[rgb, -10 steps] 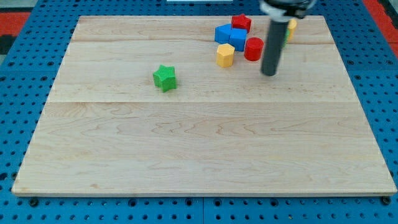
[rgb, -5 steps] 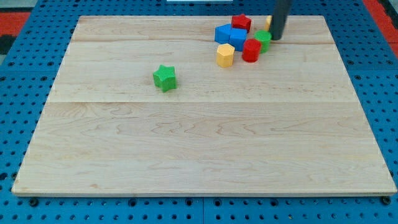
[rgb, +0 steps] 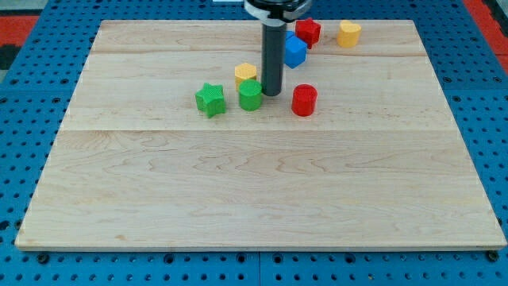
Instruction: Push the red circle into the green circle
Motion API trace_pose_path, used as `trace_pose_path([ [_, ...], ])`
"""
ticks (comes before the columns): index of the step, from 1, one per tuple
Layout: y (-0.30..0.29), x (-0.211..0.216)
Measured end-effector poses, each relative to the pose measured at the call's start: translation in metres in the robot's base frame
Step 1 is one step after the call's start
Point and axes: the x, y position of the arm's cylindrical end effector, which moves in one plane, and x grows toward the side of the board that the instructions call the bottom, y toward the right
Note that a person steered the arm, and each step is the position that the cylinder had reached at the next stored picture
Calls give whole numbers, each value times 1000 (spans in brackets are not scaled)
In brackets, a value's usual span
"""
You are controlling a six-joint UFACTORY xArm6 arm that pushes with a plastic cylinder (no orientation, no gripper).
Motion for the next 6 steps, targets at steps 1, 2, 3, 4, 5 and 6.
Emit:
trace_pose_path([
  [1,-5,-8],
  [2,45,-11],
  [3,118,-11],
  [4,161,3],
  [5,135,29],
  [6,80,26],
])
